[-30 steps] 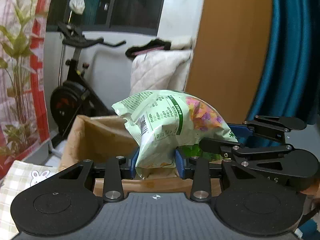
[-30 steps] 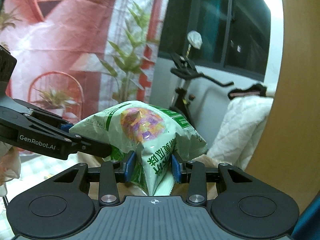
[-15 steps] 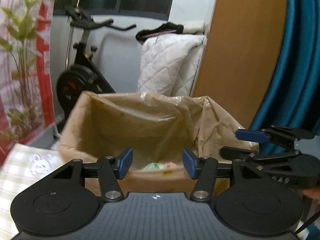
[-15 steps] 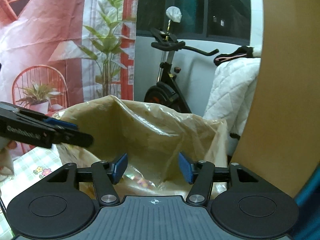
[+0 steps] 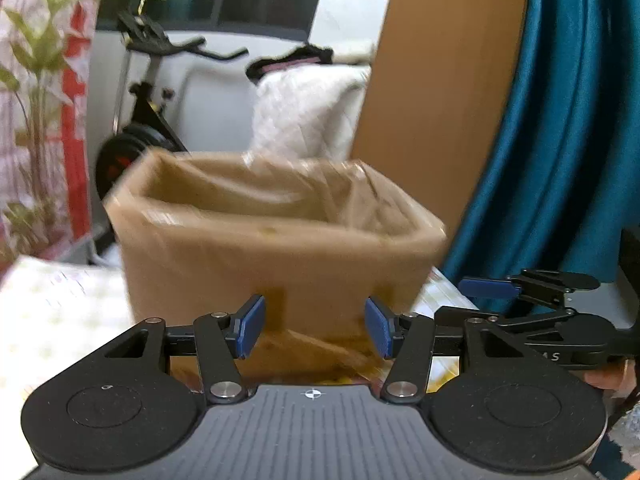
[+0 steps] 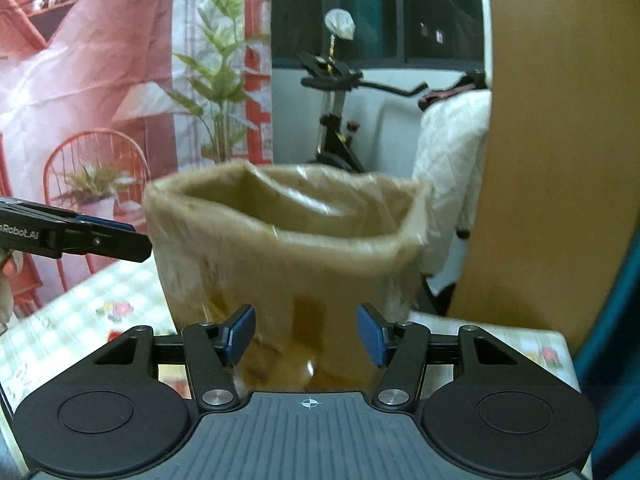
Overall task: Organize snacks
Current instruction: 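Move both tools back down to the yellow snack bag, then close both tools on the yellow snack bag and lift it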
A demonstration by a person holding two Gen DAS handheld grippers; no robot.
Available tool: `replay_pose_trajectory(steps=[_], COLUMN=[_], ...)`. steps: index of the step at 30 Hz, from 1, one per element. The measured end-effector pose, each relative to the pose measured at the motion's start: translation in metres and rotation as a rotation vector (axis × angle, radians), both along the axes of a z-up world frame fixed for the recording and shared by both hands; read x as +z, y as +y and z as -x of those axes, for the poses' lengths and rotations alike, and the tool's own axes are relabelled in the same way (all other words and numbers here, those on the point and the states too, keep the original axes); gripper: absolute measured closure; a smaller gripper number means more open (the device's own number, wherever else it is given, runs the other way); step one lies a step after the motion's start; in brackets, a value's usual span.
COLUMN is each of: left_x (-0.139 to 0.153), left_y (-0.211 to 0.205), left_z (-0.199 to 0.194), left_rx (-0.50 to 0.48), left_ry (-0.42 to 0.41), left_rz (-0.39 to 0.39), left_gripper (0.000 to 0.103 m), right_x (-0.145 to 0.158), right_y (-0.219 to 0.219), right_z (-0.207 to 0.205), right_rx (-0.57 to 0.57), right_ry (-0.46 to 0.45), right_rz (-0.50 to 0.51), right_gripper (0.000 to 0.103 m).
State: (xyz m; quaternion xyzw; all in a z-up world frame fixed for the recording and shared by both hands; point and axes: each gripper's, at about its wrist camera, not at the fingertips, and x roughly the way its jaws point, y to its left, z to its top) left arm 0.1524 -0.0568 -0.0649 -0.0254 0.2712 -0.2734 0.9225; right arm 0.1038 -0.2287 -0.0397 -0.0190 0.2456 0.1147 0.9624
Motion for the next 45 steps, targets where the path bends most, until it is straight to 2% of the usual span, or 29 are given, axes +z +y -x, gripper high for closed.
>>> replay_pose_trajectory(steps=[6, 11, 16, 22, 23, 24, 25, 30, 33, 38, 45], left_x=[-0.036, -0.06, -0.08, -0.099, -0.103, -0.106, -0.11, -0.127, -0.133, -0.142, -0.15], left_y=[-0.028, -0.05, -0.067, -0.085, -0.088, -0.091, -0.095, -0.111, -0.116, -0.126, -0.126], left_z=[0.004, 0.004, 0.008, 0.008, 0.007, 0.007, 0.006, 0.007, 0.007, -0.003, -0.014], left_rx=[-0.059, -0.093, -0.121, -0.159, -0.168, -0.175, -0.18, -0.213, -0.224, -0.225, -0.221], left_ry=[0.108, 0.172, 0.204, 0.258, 0.267, 0.273, 0.277, 0.303, 0.302, 0.335, 0.371], left_rz=[0.043, 0.034, 0.006, -0.013, -0.019, -0.027, -0.035, -0.066, -0.082, -0.086, -0.039], left_gripper=[0.046, 0.046, 0.046, 0.046, 0.046, 0.046, 0.046, 0.046, 0.046, 0.044, 0.041], right_x=[-0.039, -0.07, -0.093, -0.102, -0.103, -0.105, -0.106, -0.12, -0.123, -0.123, -0.131], right_y=[-0.02, -0.03, -0.029, -0.051, -0.056, -0.06, -0.065, -0.074, -0.078, -0.077, -0.086], right_z=[0.028, 0.047, 0.054, 0.059, 0.06, 0.06, 0.059, 0.058, 0.059, 0.056, 0.05], right_rx=[-0.047, -0.065, -0.035, -0.024, -0.024, -0.026, -0.031, -0.069, -0.083, -0.071, -0.082], right_ry=[0.107, 0.189, 0.232, 0.235, 0.238, 0.245, 0.247, 0.294, 0.294, 0.288, 0.292], right_rz=[0.024, 0.026, 0.025, -0.037, -0.056, -0.082, -0.109, -0.116, -0.157, -0.125, -0.154], right_gripper=[0.05, 0.046, 0.045, 0.048, 0.052, 0.063, 0.065, 0.066, 0.065, 0.06, 0.053])
